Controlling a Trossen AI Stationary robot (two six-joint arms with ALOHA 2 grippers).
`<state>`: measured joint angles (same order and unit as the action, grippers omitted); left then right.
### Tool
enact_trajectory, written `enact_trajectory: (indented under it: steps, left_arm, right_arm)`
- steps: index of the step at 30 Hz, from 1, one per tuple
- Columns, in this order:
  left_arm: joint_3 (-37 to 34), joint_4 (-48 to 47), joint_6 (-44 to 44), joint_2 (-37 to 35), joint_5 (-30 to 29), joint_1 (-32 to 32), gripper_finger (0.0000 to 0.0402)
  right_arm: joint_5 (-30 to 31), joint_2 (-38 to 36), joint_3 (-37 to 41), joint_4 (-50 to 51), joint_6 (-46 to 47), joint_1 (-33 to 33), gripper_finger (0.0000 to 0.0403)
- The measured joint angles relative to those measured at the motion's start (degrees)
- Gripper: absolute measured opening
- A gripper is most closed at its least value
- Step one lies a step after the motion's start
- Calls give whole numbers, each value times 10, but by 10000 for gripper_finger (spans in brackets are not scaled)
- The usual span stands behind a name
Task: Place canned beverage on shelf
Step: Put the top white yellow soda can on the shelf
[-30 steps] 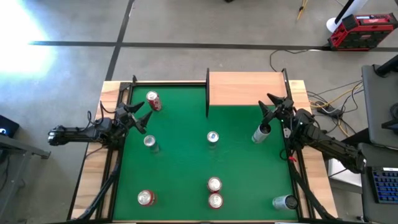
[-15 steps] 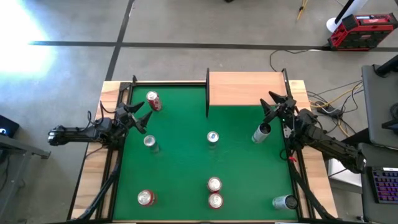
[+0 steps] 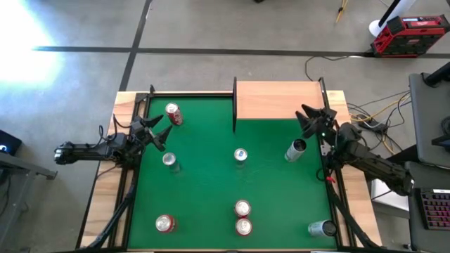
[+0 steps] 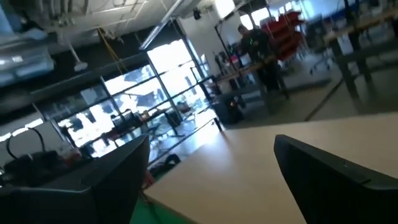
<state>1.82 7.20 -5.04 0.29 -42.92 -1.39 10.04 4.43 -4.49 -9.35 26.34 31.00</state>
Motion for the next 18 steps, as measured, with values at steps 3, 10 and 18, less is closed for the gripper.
enact_trajectory:
  steps: [3,10,18]
  left_arm:
    - [0,0,0,0,0,0,324]
    - [0,0,0,0,0,0,324]
    - [0,0,0,0,0,0,324]
  right_arm:
    - [0,18,-63,108,9,0,336]
    - [0,151,-245,364,62,0,336]
    - [-71,336,-412,617,231,0,336]
